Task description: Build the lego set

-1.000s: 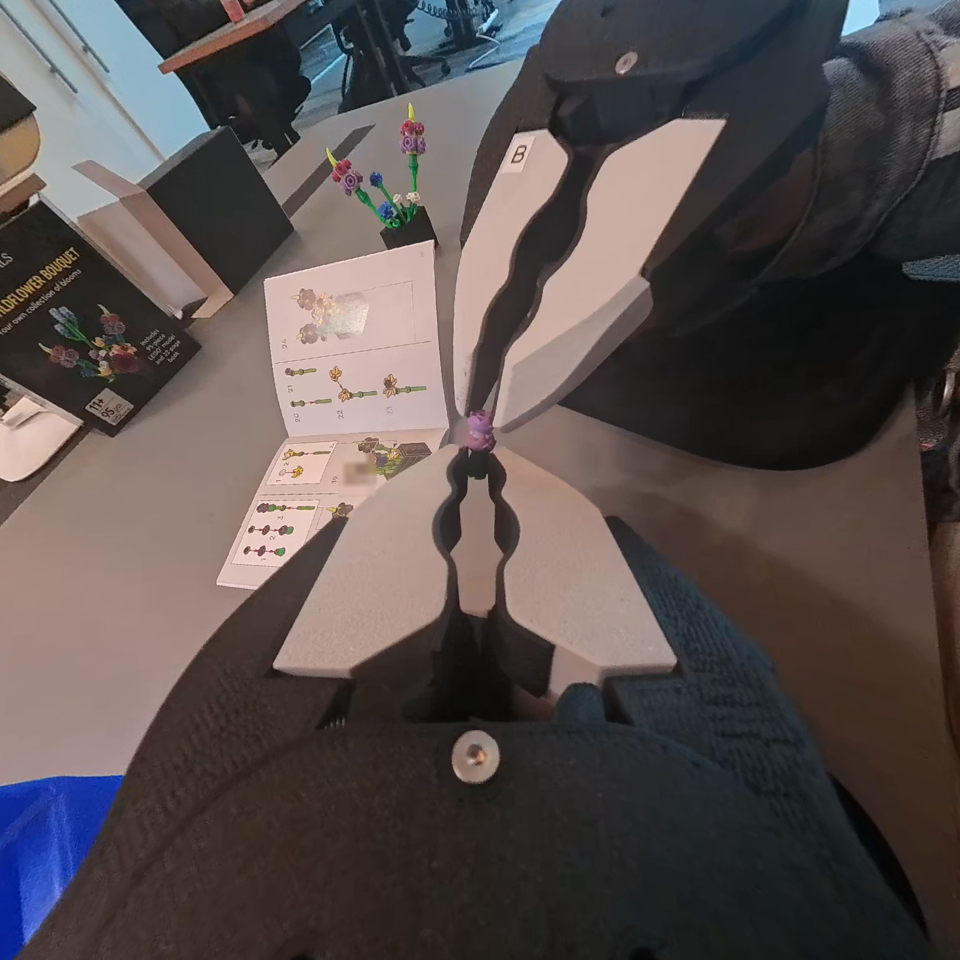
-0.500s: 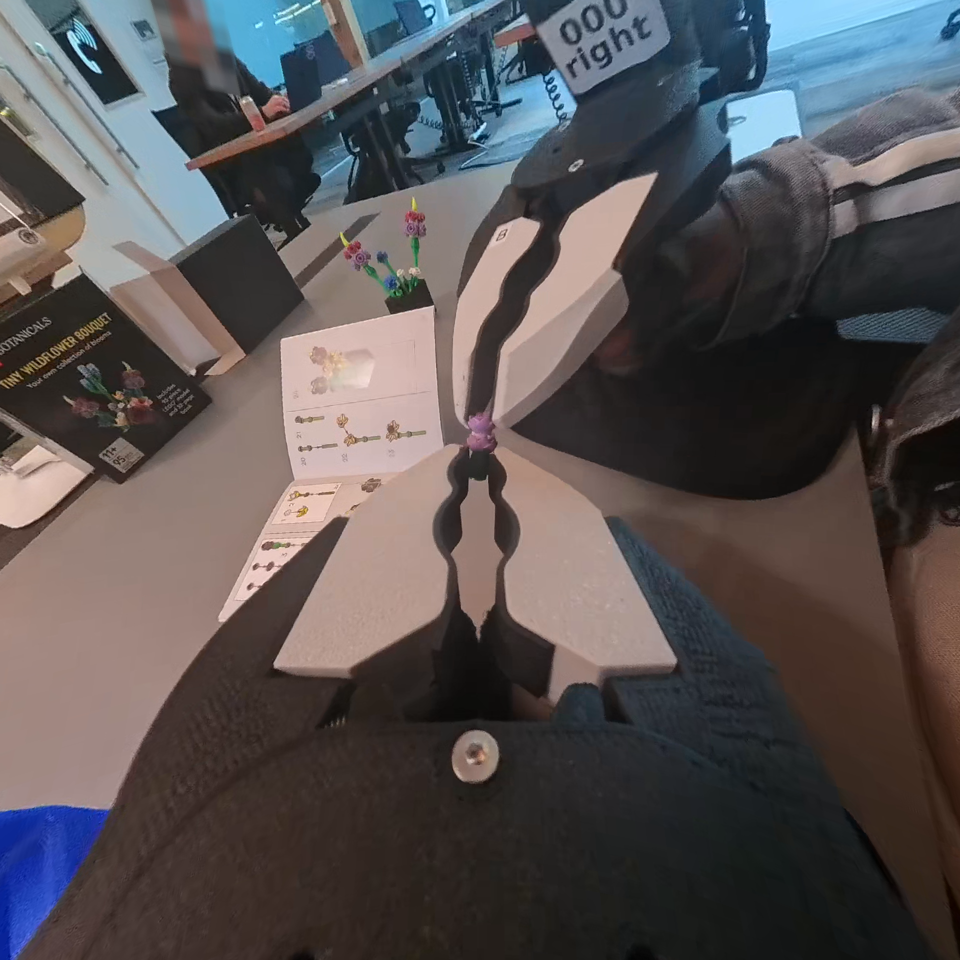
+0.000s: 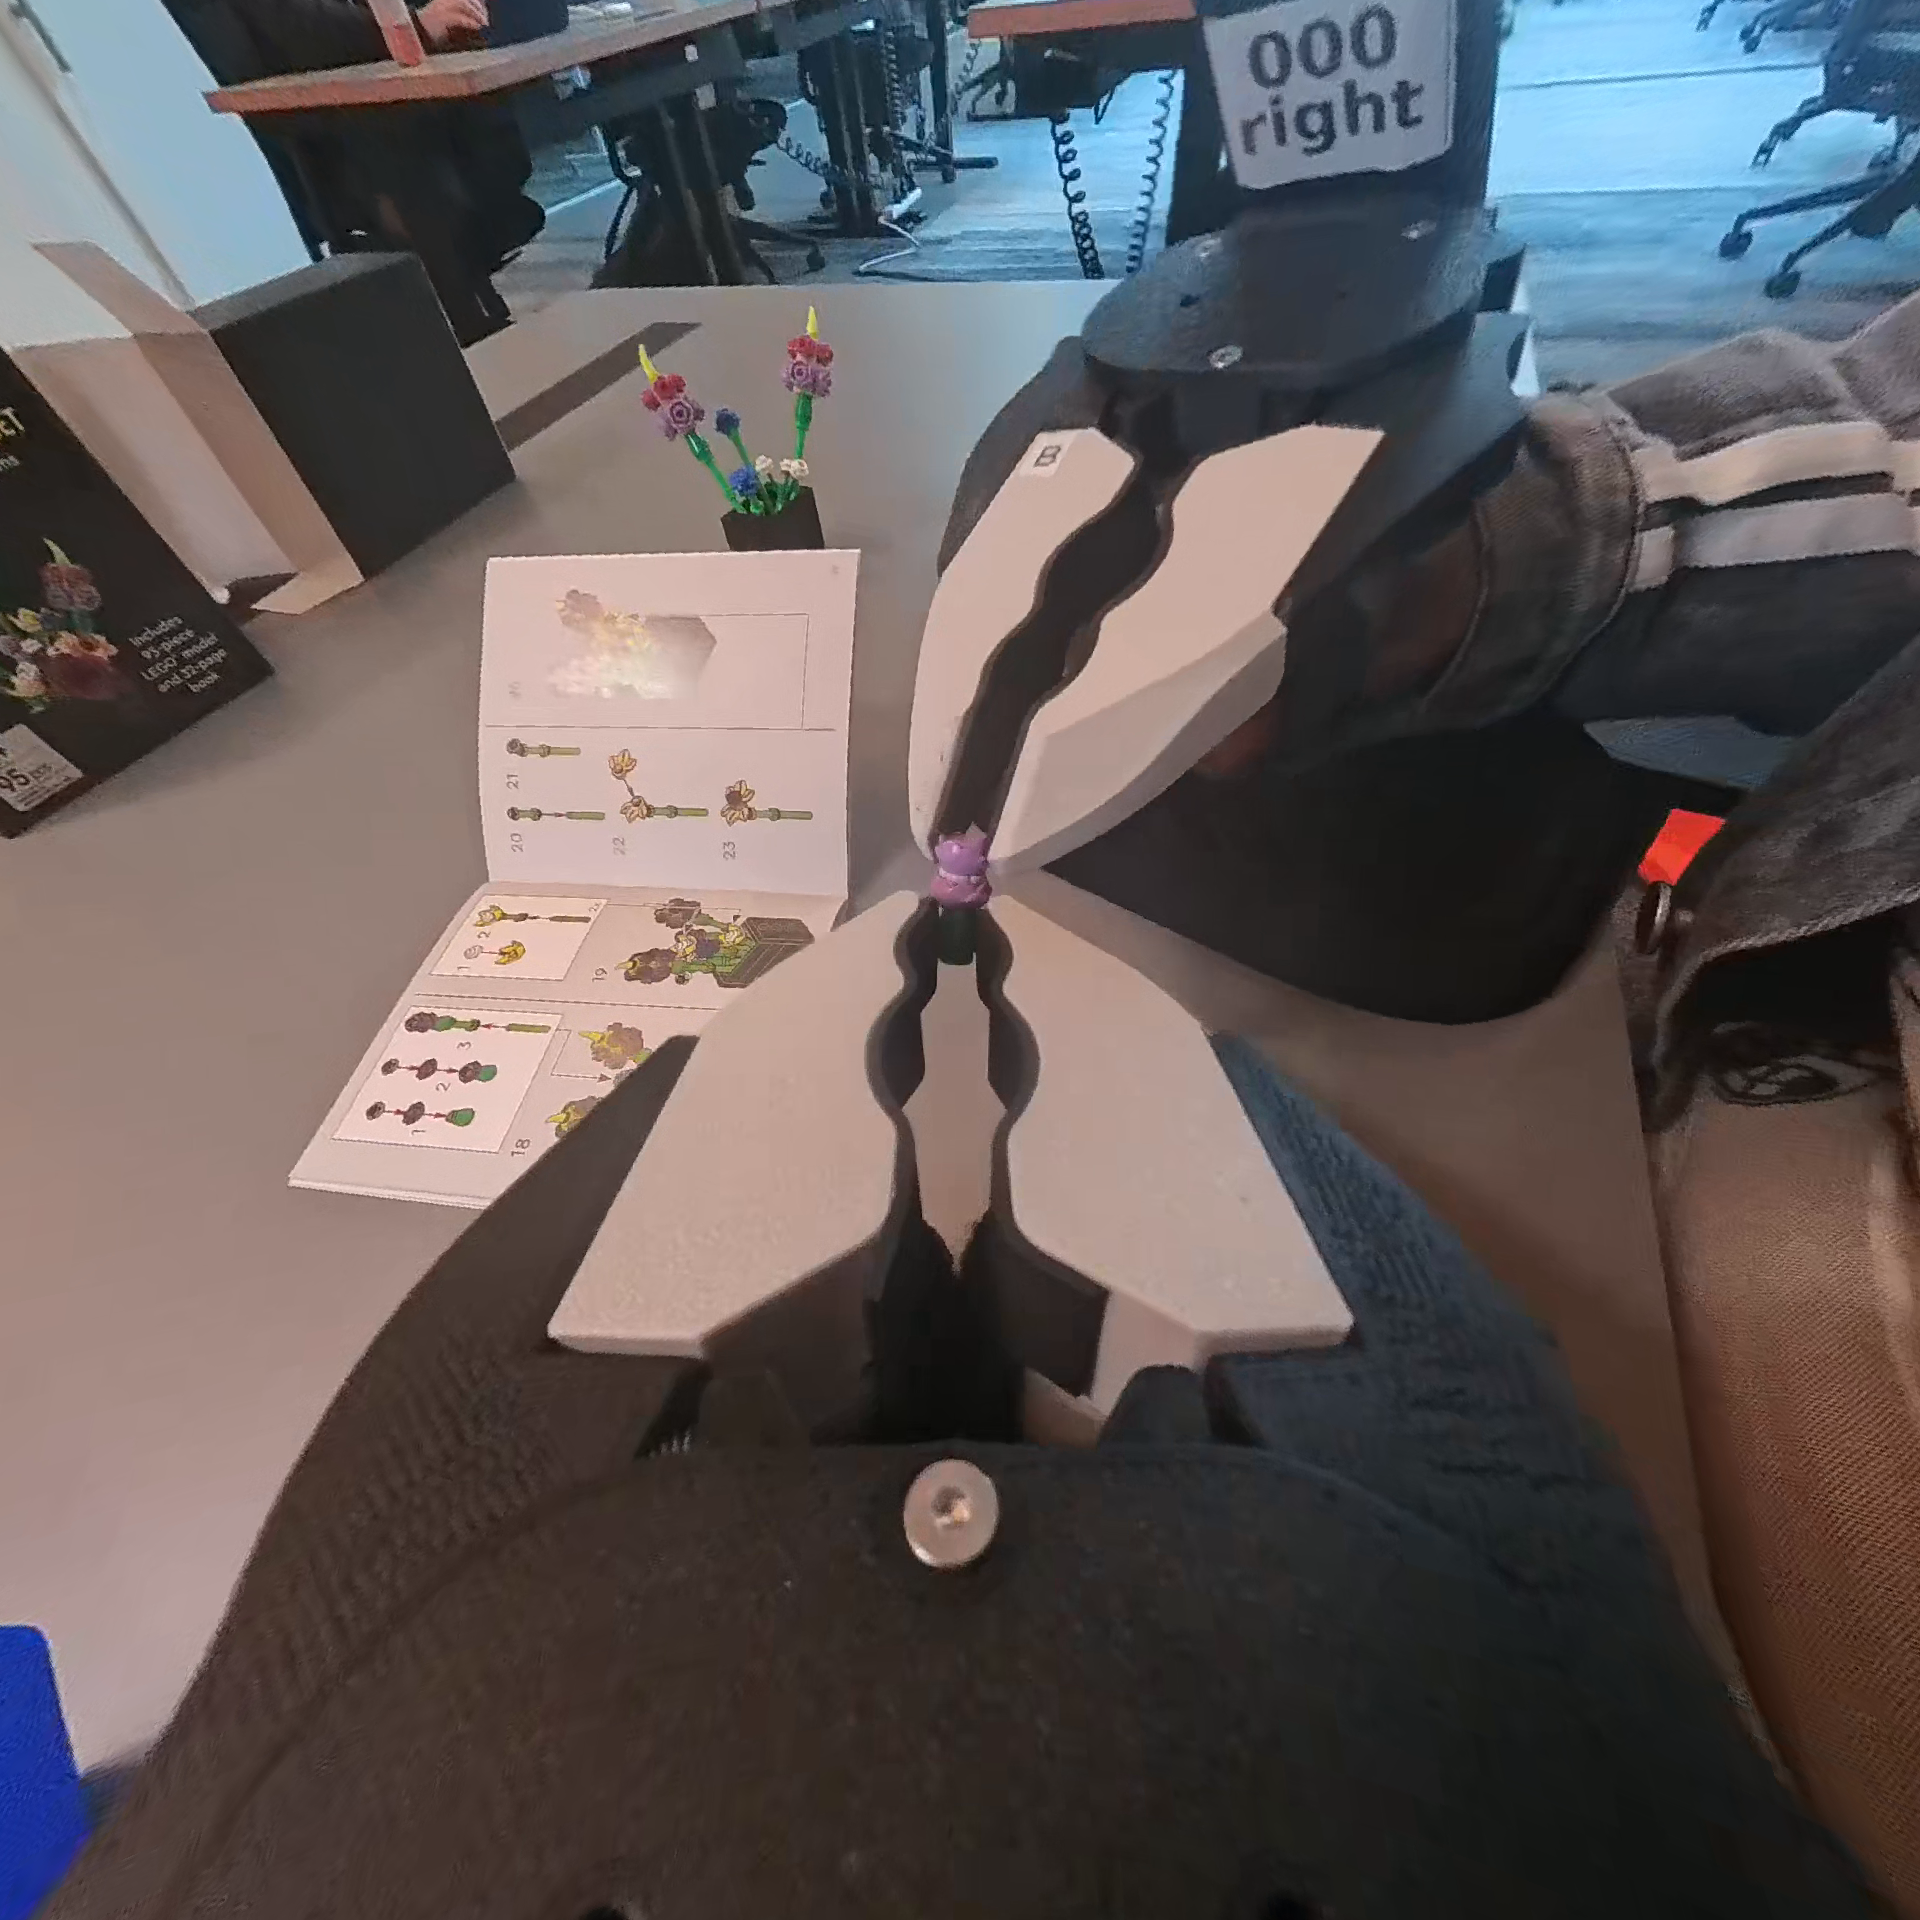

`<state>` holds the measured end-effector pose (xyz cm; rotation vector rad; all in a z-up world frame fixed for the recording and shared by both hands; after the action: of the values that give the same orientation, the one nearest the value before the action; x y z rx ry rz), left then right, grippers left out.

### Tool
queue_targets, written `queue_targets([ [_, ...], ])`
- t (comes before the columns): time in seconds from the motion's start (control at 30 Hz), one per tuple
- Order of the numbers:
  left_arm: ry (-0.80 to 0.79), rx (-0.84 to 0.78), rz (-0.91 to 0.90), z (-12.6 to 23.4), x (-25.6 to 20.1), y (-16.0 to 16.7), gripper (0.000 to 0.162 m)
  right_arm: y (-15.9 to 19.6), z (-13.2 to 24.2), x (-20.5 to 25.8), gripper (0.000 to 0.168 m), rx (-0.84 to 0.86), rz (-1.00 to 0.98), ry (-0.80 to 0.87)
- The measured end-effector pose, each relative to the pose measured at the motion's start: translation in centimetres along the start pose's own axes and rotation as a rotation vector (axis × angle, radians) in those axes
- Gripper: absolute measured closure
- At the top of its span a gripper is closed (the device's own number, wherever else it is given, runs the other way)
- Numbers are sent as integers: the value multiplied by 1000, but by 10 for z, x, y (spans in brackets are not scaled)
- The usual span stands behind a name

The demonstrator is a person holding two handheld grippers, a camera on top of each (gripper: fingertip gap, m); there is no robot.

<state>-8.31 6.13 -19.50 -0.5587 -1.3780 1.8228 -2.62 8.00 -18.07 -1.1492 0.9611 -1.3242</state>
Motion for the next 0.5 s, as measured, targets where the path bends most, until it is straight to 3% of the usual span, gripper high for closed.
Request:
queue_targets([
  [0.03,-2,5,-7,0,0,1,157,0,0,0,160,6,-9,-8],
  [0.4,-12,-32,12,1,3,-4,156,-6,0,-3,160,-2,-30,-14],
  [0.47,-77,-121,77,11,15,-10,156,-17,4,-6,141,-59,-76,-36],
  [0.5,-86,-179,125,17,20,-13,156,-21,8,-6,143,-70,-72,-46],
])
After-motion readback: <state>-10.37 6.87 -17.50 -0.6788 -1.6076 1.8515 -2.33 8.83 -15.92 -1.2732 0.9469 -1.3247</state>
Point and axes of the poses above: each gripper's, where its closed fingertips meet, z back along the fingers, y out of its underside, x = y × z across the jaws, the point moved 4 cm from there along z, back along the fingers, and after that the axes turned 1 degree about -x, right-handed, at the moved point
